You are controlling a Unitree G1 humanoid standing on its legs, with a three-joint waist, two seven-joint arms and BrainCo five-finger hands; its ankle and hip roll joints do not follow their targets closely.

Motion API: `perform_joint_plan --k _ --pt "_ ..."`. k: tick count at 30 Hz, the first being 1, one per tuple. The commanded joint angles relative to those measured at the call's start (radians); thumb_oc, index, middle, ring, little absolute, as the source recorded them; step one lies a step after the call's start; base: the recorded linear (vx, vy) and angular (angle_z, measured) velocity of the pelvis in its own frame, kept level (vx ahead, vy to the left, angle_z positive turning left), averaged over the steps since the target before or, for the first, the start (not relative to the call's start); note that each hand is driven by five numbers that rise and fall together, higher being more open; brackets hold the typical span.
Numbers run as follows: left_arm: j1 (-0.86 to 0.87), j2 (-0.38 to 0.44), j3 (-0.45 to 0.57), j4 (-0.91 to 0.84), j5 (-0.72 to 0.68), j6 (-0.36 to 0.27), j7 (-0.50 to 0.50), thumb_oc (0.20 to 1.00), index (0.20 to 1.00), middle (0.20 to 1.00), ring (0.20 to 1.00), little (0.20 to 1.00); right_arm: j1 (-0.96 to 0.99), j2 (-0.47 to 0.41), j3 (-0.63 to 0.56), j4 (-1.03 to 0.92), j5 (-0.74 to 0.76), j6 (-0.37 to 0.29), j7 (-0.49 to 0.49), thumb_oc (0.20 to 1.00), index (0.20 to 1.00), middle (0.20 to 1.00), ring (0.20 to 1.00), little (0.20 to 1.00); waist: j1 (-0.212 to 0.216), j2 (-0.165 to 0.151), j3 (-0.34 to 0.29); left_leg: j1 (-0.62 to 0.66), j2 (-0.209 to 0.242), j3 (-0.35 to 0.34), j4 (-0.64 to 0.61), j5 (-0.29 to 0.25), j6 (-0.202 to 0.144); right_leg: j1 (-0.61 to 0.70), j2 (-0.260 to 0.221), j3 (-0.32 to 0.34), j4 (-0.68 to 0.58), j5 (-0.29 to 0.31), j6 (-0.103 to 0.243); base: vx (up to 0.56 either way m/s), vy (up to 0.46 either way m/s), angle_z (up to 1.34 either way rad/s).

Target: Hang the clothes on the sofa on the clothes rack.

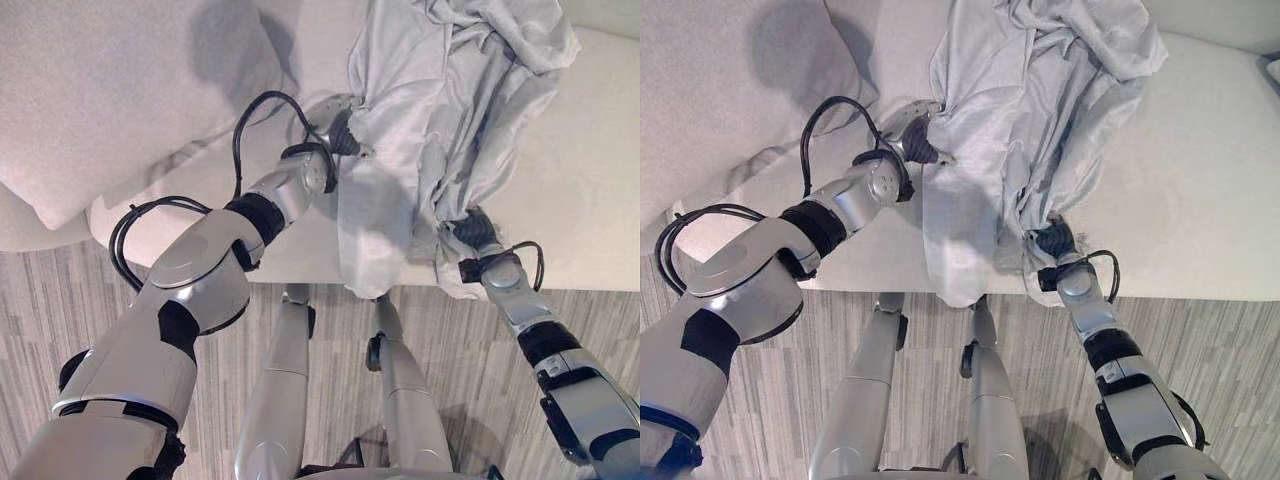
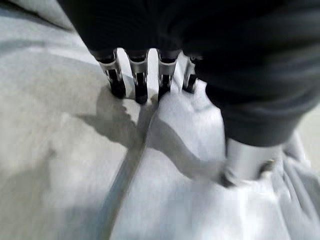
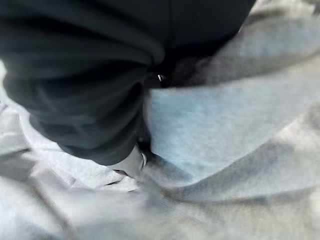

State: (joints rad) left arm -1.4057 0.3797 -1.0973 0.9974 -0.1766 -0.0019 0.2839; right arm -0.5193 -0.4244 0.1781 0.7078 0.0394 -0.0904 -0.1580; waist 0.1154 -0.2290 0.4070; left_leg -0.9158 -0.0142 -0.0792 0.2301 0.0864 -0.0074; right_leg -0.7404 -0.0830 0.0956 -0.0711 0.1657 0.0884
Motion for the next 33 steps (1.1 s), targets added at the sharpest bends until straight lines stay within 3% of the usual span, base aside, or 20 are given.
perform_joint_plan --k 1,6,11,14,21,28,32,33 --pt "0.018 -0.210 0.000 0.013 -0.022 -0.043 -0.101 0.200 0.200 0.200 0.200 0.200 0.021 -0.097 -0.024 -0.025 -0.007 0.000 0.007 0.200 0.200 0.200 0.200 0.200 -0.048 0.146 0.113 0.206 0.171 -0.193 -0.317 0.030 -0.116 0.076 -0.015 -0.018 -0.016 0.003 -0.065 0.00 0.000 0.00" --pt "0.057 -0.155 0.047 -0.011 -0.020 -0.034 -0.108 0.200 0.200 0.200 0.200 0.200 0.015 -0.085 -0.035 -0.047 -0.010 -0.004 0.005 0.200 0.200 0.200 0.200 0.200 -0.040 0.152 0.113 0.245 0.170 -0.189 -0.317 0.030 -0.111 0.120 -0.008 -0.019 -0.016 0.001 -0.062 0.00 0.001 -0.02" --pt "0.190 -0.047 0.172 -0.148 -0.025 -0.015 -0.133 0.200 0.200 0.200 0.200 0.200 0.036 -0.090 -0.098 -0.193 -0.035 -0.011 -0.014 0.200 0.200 0.200 0.200 0.200 -0.036 0.153 0.113 0.334 0.173 -0.164 -0.317 0.031 -0.098 0.206 0.006 -0.020 -0.016 -0.009 -0.058 -0.02 0.021 -0.09" --pt "0.236 -0.038 0.210 -0.181 -0.033 -0.009 -0.149 0.200 0.200 0.200 0.200 0.200 0.048 -0.101 -0.130 -0.258 -0.043 -0.015 -0.023 0.200 0.200 0.200 0.200 0.200 -0.043 0.151 0.113 0.369 0.167 -0.154 -0.317 0.037 -0.092 0.241 0.008 -0.027 -0.016 -0.014 -0.056 0.00 0.031 -0.08" --pt "0.396 0.020 0.328 -0.257 -0.027 -0.006 -0.180 0.200 0.200 0.200 0.200 0.200 0.154 -0.172 -0.348 -0.550 -0.086 -0.037 -0.076 0.200 0.200 0.200 0.200 0.200 -0.047 0.145 0.113 0.530 0.142 -0.114 -0.317 0.034 -0.060 0.400 0.023 -0.043 -0.016 -0.038 -0.065 0.01 0.027 -0.07" --pt "0.475 0.046 0.389 -0.310 -0.011 -0.005 -0.189 0.200 0.200 0.200 0.200 0.200 0.213 -0.228 -0.453 -0.658 -0.122 -0.042 -0.102 0.200 0.200 0.200 0.200 0.200 -0.026 0.125 0.113 0.635 0.131 -0.082 -0.317 0.025 -0.043 0.517 0.028 -0.056 -0.016 -0.053 -0.068 0.00 0.005 0.00" --pt "0.572 0.090 0.499 -0.454 0.001 0.007 -0.201 0.200 0.200 0.200 0.200 0.200 0.220 -0.249 -0.479 -0.725 -0.146 -0.049 -0.103 0.200 0.200 0.200 0.200 0.200 -0.003 0.119 0.113 0.720 0.121 -0.057 -0.317 0.016 -0.027 0.608 0.034 -0.060 -0.016 -0.059 -0.071 -0.03 0.012 -0.01" --pt "0.630 0.113 0.574 -0.555 0.001 0.009 -0.203 0.200 0.200 0.200 0.200 0.200 0.207 -0.264 -0.474 -0.737 -0.157 -0.050 -0.102 0.200 0.200 0.200 0.200 0.200 0.009 0.118 0.103 0.742 0.113 -0.048 -0.317 0.025 -0.020 0.631 0.036 -0.062 -0.016 -0.055 -0.073 0.00 0.009 -0.04"
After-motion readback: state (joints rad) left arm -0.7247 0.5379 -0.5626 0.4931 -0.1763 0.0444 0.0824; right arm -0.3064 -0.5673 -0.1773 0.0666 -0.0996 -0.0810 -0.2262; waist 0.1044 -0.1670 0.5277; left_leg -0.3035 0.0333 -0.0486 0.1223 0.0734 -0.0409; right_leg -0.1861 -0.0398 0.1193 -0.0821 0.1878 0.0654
